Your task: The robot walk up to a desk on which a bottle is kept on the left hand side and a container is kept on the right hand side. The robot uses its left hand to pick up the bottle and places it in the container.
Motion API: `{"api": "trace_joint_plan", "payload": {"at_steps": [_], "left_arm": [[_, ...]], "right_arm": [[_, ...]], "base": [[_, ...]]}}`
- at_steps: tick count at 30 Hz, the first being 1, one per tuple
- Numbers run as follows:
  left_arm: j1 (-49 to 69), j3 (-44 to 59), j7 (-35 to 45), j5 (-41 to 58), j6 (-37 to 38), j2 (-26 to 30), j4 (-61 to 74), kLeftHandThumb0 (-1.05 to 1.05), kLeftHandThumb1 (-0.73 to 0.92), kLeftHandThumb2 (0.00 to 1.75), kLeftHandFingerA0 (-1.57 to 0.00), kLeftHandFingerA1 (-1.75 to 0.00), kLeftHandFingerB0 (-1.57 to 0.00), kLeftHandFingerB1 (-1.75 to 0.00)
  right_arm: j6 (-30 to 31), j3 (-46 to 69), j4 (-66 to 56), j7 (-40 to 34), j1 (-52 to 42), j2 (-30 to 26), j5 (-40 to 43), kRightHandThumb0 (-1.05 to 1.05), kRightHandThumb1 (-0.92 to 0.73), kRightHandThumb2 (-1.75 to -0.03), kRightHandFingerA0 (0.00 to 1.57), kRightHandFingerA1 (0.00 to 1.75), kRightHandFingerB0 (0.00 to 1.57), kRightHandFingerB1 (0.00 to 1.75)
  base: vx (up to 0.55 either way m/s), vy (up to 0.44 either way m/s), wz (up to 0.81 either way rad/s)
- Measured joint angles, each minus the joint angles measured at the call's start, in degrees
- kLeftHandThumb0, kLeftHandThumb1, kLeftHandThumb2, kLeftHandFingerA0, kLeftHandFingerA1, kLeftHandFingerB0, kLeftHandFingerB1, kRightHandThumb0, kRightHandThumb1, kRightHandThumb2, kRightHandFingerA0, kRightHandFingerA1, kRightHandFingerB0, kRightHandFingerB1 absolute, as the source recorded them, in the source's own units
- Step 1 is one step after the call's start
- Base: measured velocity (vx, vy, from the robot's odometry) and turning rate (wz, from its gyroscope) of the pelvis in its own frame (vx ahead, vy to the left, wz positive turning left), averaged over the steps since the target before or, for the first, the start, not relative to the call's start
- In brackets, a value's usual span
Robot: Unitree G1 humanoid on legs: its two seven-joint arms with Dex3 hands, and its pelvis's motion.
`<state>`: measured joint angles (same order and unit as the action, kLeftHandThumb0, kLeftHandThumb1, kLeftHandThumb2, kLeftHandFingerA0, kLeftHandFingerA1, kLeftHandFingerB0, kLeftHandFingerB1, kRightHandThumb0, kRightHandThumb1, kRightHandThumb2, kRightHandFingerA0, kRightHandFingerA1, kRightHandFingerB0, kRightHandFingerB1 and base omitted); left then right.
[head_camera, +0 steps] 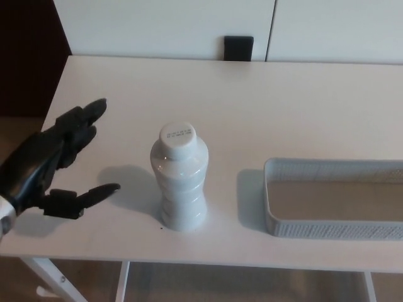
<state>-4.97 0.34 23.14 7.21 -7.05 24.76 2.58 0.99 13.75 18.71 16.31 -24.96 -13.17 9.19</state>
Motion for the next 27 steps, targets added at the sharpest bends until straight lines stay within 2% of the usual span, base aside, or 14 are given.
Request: {"api": "trace_joint_plan", "payload": {"at_steps": [9, 20, 27], "left_arm": [[0.47, 1.60, 2.50, 0.55, -0.82, 0.34, -5.54, -0.70, 0.43, 0.76, 0.00, -0.05, 0.00, 0.00], [1.12, 2.74, 4.16, 2.18, -3.65, -0.57, -5.85, -0.67, 0.41, 0.74, 0.00, -0.04, 0.00, 0.00], [1.51, 2.11, 4.18, 3.13, -6.04, -3.26, -3.53, -0.52, 0.35, 0.66, 0.00, -0.03, 0.00, 0.00]], "right_arm": [[0.28, -0.05, -0.61, -0.20, 0.52, 0.00, -0.03, -0.27, -0.64, -0.58, 0.61, 0.58, 0.55, 0.52], [0.83, -0.27, -0.28, -0.29, 1.05, 0.00, -0.05, -0.31, -0.62, -0.58, 0.62, 0.56, 0.56, 0.50], [0.77, -0.87, 1.43, -0.29, 2.37, -0.02, -0.46, -0.31, -0.63, -0.58, 0.62, 0.56, 0.56, 0.51]], "base": [[0.00, 0.000, 0.00], [0.00, 0.000, 0.00], [0.00, 0.000, 0.00]]}}
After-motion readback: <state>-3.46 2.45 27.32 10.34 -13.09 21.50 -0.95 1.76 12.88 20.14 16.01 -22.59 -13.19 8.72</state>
